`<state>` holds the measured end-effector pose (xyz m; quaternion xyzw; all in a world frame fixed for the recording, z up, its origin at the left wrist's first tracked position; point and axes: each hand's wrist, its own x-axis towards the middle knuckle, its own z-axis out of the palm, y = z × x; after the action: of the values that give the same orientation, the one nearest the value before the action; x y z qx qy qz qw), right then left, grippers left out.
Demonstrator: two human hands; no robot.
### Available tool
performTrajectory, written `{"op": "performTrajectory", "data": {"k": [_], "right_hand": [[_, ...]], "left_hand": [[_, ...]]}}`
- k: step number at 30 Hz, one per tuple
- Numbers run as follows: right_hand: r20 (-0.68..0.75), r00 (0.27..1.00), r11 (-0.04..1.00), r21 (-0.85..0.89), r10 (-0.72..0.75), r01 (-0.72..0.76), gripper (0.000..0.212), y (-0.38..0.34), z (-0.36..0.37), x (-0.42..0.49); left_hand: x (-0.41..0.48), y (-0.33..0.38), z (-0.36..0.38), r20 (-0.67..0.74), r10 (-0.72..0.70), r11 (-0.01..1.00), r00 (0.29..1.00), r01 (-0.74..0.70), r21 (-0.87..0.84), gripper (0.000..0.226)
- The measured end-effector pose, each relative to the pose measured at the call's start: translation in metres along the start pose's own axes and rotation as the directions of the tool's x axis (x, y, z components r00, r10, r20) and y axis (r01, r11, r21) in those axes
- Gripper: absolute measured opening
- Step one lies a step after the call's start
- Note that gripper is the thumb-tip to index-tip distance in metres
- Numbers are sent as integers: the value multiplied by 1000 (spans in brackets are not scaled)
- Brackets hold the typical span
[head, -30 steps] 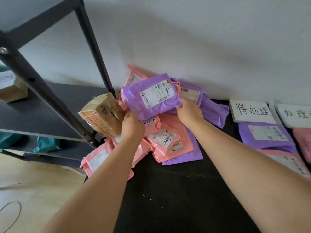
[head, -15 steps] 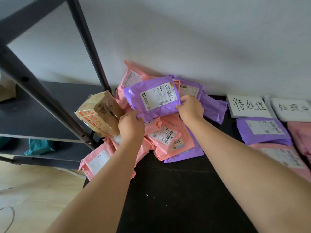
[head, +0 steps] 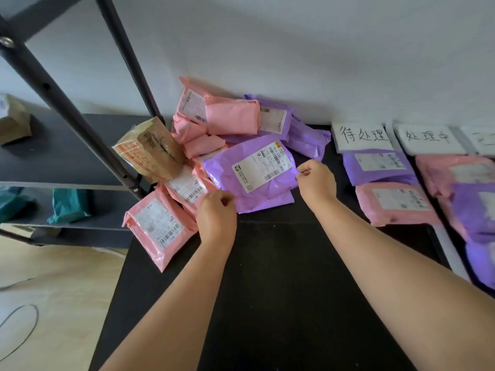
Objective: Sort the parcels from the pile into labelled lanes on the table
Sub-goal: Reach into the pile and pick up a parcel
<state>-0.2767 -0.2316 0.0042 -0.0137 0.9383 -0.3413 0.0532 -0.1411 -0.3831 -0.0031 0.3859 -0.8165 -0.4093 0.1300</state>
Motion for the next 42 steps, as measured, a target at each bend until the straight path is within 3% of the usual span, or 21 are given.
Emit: {"op": "performTrajectory", "data": {"k": [8, 13, 17, 22, 25, 29, 33, 37, 42], "right_hand": [[78, 992, 990, -103, 102, -94, 18, 102, -31, -78], [191, 973, 972, -217, 127, -85, 28, 150, -33, -118], [215, 976, 939, -334, -14, 87, 31, 167, -28, -152], [235, 960, 821, -512, -150, 254, 57, 183, -23, -190], [292, 941, 749, -584, -168, 315, 70, 196, -21, -203], [425, 896, 808, -479, -129, 343, 67, 210, -16, -213], [526, 845, 767, -501, -98, 401, 71, 219, -13, -211], [542, 832, 796, -449, -118, 406, 73, 228, -18, -202], [557, 822, 859, -356, -120, 367, 70, 237, -27, -191]], "left_hand": [[-109, -24, 42, 178, -104, 990, 979, 84, 117, 12], [-164, -45, 58, 238, -215, 964, 947, 167, 207, 12], [-202, -59, 70, 267, -243, 954, 933, 180, 241, 7], [-233, -68, 76, 356, -237, 931, 904, 106, 350, 11], [-244, -71, 79, 422, -198, 942, 885, 53, 331, 18], [-248, -61, 81, 368, -46, 936, 929, -89, 340, 21], [-229, -60, 84, 259, 165, 902, 952, -252, 350, 26], [-211, -73, 92, 421, 150, 805, 894, -358, 473, 44], [-233, -87, 105, 420, 100, 835, 902, -306, 457, 44]]}}
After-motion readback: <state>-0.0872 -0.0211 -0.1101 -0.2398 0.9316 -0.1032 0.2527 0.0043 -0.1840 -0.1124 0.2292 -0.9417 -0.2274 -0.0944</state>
